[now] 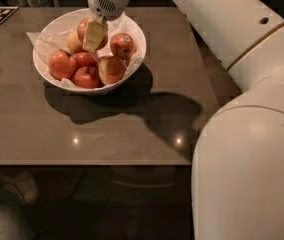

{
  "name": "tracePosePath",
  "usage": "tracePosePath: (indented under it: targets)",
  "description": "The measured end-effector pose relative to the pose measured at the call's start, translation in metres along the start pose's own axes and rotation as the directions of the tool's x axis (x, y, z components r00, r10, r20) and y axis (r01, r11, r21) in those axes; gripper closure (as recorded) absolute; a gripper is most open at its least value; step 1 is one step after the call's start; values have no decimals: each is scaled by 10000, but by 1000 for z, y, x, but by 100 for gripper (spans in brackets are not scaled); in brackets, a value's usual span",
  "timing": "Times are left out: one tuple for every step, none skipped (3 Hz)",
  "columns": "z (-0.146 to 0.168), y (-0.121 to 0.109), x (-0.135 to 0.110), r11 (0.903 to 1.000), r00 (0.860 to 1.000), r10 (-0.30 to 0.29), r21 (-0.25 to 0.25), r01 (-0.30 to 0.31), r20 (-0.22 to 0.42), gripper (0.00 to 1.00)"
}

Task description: Pick apple from white bowl

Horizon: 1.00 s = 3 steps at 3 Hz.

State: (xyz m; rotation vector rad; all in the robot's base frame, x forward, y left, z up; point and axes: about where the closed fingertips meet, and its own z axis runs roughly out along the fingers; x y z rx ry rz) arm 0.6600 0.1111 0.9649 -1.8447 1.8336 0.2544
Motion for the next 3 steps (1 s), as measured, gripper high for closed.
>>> tracePosePath:
  targets:
    - [-41,-1,-19,9984,9980,-484,309,472,394,100]
    - [-85,2,-42,9911,9883,-1217,647,1160,921,100]
    - [-84,-1,-44,9909,9878,-1206,715,1139,982,100]
